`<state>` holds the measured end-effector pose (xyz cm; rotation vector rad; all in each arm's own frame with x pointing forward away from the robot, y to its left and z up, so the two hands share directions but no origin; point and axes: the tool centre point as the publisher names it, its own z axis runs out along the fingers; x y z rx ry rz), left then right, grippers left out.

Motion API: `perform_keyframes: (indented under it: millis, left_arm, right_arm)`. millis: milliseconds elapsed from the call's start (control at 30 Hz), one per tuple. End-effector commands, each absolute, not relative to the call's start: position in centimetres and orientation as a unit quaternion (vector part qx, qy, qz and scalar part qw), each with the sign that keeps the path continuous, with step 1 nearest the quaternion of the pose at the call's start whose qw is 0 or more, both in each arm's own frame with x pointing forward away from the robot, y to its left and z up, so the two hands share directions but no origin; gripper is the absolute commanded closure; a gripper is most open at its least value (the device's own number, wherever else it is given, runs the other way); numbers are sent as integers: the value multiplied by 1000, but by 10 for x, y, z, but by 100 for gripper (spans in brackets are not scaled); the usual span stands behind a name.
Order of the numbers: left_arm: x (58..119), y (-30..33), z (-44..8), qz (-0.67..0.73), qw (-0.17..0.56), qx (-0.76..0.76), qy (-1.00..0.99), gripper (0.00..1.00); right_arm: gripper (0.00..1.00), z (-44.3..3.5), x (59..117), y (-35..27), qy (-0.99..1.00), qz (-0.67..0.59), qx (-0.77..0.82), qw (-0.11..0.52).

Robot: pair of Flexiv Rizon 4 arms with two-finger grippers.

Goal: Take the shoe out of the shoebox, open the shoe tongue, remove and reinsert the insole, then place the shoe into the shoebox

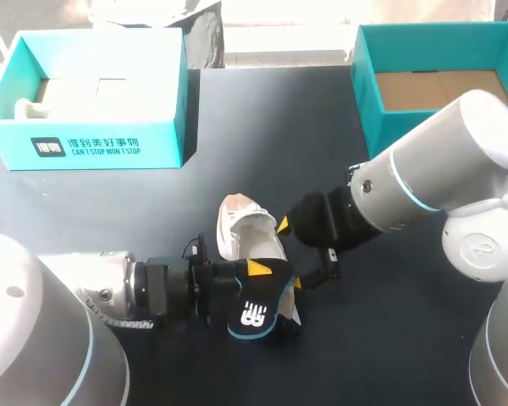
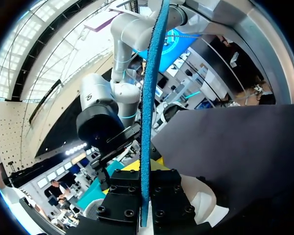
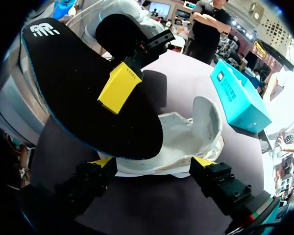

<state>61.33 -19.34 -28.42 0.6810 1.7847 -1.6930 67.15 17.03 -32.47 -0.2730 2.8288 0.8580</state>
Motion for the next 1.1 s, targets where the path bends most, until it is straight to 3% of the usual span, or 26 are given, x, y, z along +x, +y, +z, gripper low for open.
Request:
perform_keyframes:
  millis: [33,1100]
  left_arm:
    - [617,-207,-291,-634,290,254,670,100]
    - [641,-200,-328,-623,287,218,694,100]
  right_arm:
    - [0,-327,670,172,949,288,-92,88]
    - [0,-327,670,172,949,288,-92,88]
